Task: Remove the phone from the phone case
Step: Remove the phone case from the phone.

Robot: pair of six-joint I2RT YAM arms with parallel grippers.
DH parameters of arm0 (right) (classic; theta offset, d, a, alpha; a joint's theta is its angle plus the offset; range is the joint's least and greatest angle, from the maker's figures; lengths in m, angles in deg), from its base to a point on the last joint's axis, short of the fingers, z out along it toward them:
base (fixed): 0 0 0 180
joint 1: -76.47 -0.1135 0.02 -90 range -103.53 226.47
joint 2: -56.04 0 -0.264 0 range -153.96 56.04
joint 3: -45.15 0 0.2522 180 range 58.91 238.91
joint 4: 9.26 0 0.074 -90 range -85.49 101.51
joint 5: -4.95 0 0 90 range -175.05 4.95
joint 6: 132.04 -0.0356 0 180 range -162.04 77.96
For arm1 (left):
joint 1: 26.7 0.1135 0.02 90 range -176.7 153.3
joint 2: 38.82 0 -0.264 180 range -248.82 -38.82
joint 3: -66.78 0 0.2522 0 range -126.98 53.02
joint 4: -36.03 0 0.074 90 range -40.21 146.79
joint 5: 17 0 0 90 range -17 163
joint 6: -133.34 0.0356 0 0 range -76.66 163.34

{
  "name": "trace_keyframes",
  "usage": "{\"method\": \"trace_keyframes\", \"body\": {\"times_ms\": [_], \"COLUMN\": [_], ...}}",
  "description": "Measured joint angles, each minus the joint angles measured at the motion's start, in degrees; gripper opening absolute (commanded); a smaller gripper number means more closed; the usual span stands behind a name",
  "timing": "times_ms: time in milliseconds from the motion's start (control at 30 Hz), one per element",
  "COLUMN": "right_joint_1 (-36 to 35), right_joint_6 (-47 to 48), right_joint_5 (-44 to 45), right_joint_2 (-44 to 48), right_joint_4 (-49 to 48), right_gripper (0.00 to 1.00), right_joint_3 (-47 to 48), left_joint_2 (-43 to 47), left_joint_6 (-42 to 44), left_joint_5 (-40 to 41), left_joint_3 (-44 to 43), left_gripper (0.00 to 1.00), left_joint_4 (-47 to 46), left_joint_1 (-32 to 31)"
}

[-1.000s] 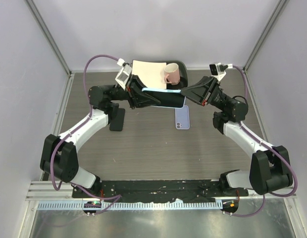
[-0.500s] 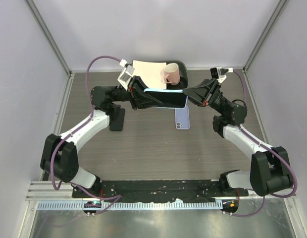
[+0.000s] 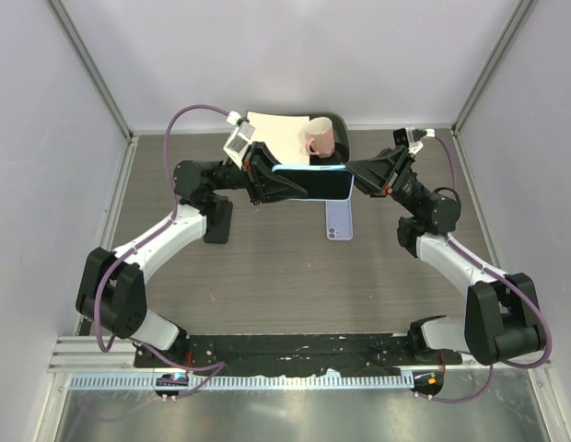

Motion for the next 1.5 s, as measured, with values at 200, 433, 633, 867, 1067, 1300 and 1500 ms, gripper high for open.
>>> {"method": "trace_keyframes", "body": {"times_ms": [200, 433, 633, 867, 1067, 1300, 1500], "right_joint_1": [0.4, 0.9, 1.6, 2.1, 3.3, 5.4, 5.4], "right_joint_6": [0.5, 2.6, 4.3, 2.9, -0.5, -2.0, 1.5], "right_joint_5": [0.4, 0.6, 0.7, -0.3, -1.6, 1.4, 0.0], "right_joint_2": [0.0, 0.3, 0.5, 1.0, 1.3, -2.0, -1.5], "right_joint_4": [0.8, 3.5, 5.3, 5.2, 3.0, 12.9, 14.8], "right_gripper": [0.01, 0.01, 0.01, 0.01, 0.01, 0.01, 0.01], "right_joint_3": [0.0, -0.1, -0.1, -0.1, 0.2, -0.3, 0.0], "left_joint_2": [0.0, 0.0, 0.0, 0.1, 0.1, 1.0, 1.3], "left_joint_6": [0.1, 0.0, -0.3, -1.3, -1.3, -2.5, -2.9], "left_joint_5": [0.6, 1.4, 2.2, 2.4, 1.9, -14.5, -16.5], "left_joint_3": [0.2, 0.6, 0.9, 0.6, -0.2, -3.1, -3.5], "left_gripper": [0.00, 0.00, 0.00, 0.00, 0.00, 0.00, 0.00], "left_joint_4": [0.5, 1.2, 2.3, 2.9, 2.8, -4.5, -6.8], "left_joint_1": [-0.2, -0.3, -0.4, -1.0, -2.3, -12.4, -10.7]}}
